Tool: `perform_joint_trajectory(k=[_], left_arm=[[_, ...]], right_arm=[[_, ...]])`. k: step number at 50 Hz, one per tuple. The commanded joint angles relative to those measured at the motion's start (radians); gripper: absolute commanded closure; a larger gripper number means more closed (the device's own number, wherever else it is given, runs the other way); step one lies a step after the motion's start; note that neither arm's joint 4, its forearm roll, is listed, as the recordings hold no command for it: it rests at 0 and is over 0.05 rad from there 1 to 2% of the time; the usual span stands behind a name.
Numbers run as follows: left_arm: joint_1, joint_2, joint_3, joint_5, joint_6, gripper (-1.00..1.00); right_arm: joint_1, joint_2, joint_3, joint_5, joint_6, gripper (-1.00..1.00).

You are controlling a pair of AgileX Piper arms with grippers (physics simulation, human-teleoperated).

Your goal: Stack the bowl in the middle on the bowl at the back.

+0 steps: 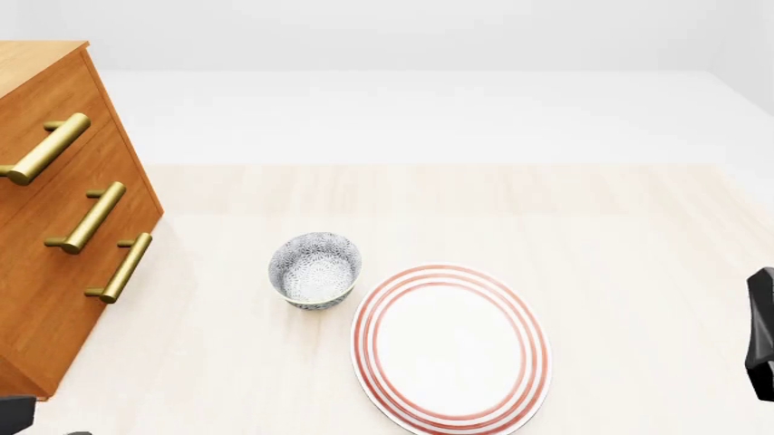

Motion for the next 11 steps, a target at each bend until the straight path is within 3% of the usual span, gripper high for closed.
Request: perform_joint_trajectory(k=[1, 11], left_arm=[[0.107, -0.049, -0.015, 0.022, 0.03, -1.0], [0.189, -0.072, -0.04, 0.022, 0.045, -1.0]], right_arm=[[-0.052, 0.033, -0.047, -0.003, 0.025, -1.0], [-0.089, 0.073, -0.05, -0.043, 0.032, -1.0]])
